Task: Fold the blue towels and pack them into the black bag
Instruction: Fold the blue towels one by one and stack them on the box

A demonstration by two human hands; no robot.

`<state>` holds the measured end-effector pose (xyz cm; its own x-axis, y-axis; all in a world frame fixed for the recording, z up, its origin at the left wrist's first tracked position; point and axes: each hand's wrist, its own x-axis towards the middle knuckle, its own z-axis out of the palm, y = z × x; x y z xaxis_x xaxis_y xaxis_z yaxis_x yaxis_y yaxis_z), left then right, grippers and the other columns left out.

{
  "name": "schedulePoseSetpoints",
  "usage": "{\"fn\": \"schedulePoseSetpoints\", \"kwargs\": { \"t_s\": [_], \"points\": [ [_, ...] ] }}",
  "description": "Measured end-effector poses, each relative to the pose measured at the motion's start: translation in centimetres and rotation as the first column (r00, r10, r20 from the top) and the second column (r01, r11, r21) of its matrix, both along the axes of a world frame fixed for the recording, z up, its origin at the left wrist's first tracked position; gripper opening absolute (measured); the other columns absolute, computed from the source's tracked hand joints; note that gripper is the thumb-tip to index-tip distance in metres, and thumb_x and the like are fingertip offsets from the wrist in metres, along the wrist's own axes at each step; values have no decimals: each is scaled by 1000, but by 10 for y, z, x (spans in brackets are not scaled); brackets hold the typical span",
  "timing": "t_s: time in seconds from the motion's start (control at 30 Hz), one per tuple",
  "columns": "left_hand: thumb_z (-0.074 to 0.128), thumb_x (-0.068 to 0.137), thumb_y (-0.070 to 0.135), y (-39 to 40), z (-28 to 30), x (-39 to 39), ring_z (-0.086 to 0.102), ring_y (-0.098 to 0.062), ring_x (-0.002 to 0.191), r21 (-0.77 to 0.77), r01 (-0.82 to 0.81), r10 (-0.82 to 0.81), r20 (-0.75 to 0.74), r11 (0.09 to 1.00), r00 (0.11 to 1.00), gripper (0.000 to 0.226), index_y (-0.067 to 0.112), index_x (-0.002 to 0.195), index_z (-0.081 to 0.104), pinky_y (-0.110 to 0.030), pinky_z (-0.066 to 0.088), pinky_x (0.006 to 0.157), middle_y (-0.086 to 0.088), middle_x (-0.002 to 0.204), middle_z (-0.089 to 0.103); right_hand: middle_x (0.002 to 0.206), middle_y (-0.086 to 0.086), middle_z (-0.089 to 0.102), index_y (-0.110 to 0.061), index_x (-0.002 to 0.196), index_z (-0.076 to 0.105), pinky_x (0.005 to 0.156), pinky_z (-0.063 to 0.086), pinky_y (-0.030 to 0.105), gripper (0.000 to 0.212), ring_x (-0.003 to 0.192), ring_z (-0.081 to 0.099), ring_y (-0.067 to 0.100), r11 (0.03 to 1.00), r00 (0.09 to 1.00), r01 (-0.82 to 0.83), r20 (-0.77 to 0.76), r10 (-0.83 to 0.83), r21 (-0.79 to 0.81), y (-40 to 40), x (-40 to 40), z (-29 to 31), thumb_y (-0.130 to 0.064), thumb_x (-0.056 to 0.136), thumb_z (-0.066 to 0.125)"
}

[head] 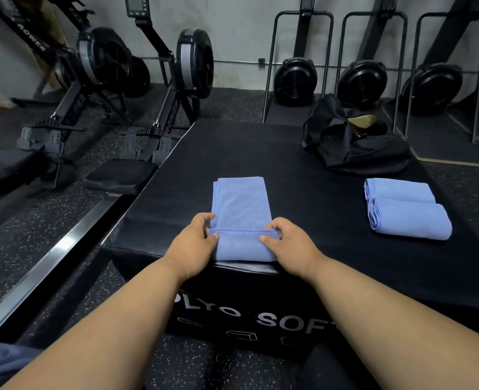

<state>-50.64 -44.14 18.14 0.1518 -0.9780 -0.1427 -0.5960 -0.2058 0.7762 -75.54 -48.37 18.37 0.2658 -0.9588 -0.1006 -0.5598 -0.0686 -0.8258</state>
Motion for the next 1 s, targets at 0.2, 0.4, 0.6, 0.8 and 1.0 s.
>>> {"fn": "schedulePoseSetpoints", "kwargs": {
  "t_s": [0.2,0.4,0.6,0.8,1.0],
  "points": [
    [62,98,34,1,-4,-4,66,-7,84,-42,-80,82,35,996,996,43,41,138,46,-25,48,73,10,93,68,80,-19,49,-37,117,59,77,41,26,29,75,51,4,998,997,61,-45,-62,-21,-10,2,-18,-44,92,72],
    [72,90,17,10,-4,-14,54,-7,108,-366,-68,134,158,928,978,52,34,135,53,-26,44,92,17,127,52,100,-16,49,-43,126,53,79,47,29,40,87,55,7,984,991,115,-50,-122,-138,0,5,-17,-37,92,73],
    [54,99,21,22,-22,-4,62,-13,107,-279,287,-148,428,916,892,41,42,134,52,-35,53,94,19,118,71,127,-7,68,-27,119,72,89,48,42,40,109,61,22,725,973,-108,-222,-63,-680,20,-5,-35,-12,86,54],
    [73,86,50,26,-12,0,52,-5,125,-155,330,-239,425,931,873,78,41,155,39,-27,43,109,24,136,61,153,-15,52,-33,153,49,120,33,34,63,140,44,12,877,897,-320,-413,159,-358,23,-16,-30,-44,94,65],
    [72,93,23,27,0,-11,62,-14,117,-176,204,-134,344,963,929,65,35,151,45,-24,45,100,15,125,69,125,-2,68,-38,144,61,108,43,33,47,117,57,24,915,937,-197,-342,70,-353,19,-10,-19,-27,99,60]
  ]
}}
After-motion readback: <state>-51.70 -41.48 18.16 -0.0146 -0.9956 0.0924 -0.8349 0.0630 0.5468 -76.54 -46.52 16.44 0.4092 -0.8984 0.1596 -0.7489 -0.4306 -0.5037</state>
